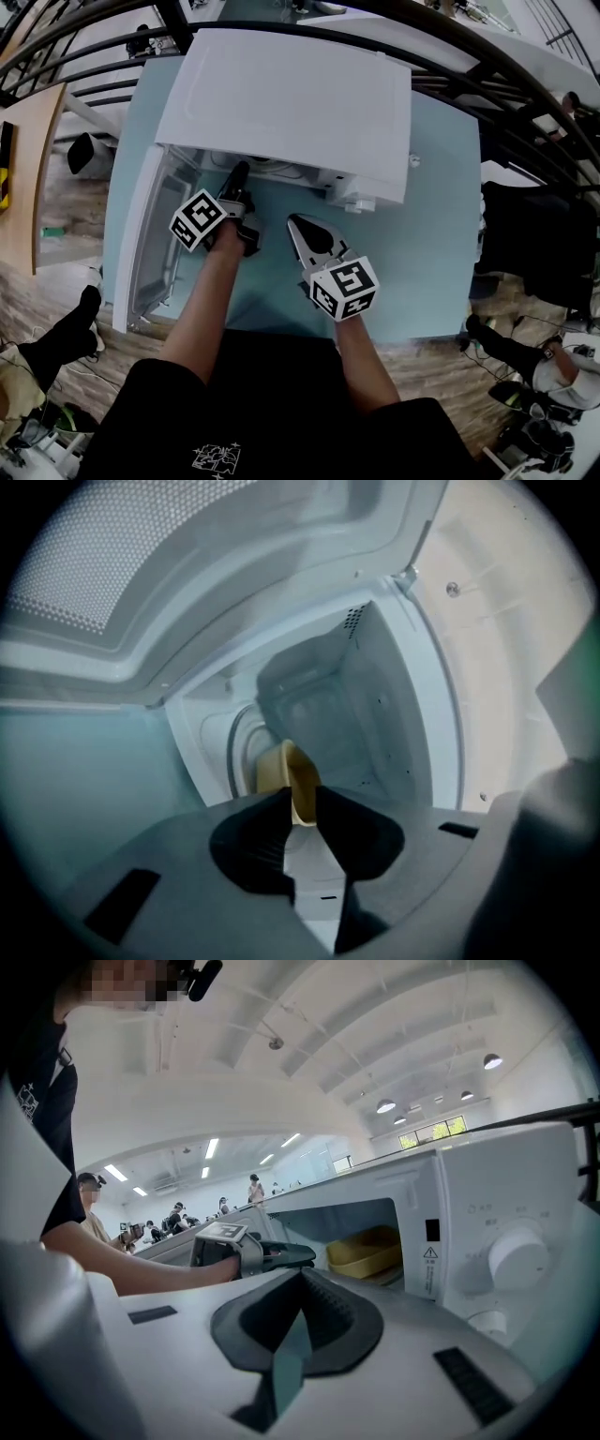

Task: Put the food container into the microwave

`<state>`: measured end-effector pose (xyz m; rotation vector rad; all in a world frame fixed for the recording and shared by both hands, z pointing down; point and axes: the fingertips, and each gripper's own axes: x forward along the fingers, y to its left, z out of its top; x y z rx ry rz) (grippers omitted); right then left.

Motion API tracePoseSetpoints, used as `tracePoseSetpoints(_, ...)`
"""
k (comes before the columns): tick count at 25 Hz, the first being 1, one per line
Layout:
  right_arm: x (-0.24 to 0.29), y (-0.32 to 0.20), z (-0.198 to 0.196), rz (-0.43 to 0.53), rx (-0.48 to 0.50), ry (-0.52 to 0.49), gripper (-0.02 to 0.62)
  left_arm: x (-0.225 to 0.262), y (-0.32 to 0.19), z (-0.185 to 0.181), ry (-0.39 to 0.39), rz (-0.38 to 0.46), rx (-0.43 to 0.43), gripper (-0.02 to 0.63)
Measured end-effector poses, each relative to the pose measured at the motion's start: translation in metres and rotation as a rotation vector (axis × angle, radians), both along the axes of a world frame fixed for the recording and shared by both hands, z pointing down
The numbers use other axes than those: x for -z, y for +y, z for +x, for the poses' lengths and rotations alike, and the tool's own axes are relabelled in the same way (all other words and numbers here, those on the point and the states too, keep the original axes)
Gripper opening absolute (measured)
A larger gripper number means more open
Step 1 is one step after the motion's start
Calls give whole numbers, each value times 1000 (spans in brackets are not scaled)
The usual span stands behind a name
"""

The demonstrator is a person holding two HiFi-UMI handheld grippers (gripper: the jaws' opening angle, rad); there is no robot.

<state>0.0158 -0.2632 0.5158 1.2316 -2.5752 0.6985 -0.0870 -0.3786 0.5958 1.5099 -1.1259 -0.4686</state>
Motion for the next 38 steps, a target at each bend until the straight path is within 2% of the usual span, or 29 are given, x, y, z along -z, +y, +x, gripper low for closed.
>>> tracePoseSetpoints(9,30,21,13,32,34,-26,6,35,43,7,-66,39,-21,14)
tracePoseSetpoints(14,52,42,23,83,43,-35,6,62,74,8,-101,99,-39,8)
tracePoseSetpoints(20,67,69,42,105,46,-30,6,94,123,8,-179,147,-33,8)
tracePoseSetpoints(26,86,94,60,141,64,-27,6,127,172,5,-347,224,-40,8)
tracePoseSetpoints(30,100,107,74,167,77,-35,6,151,200,12,-419,280,-30,8)
tracePoseSetpoints(35,117,123,83,199,79,-48,6,185,232,24,-601,369,-84,8)
tracePoseSetpoints(38,128,130,86,227,78,-48,6,199,246,30,-667,413,-113,8)
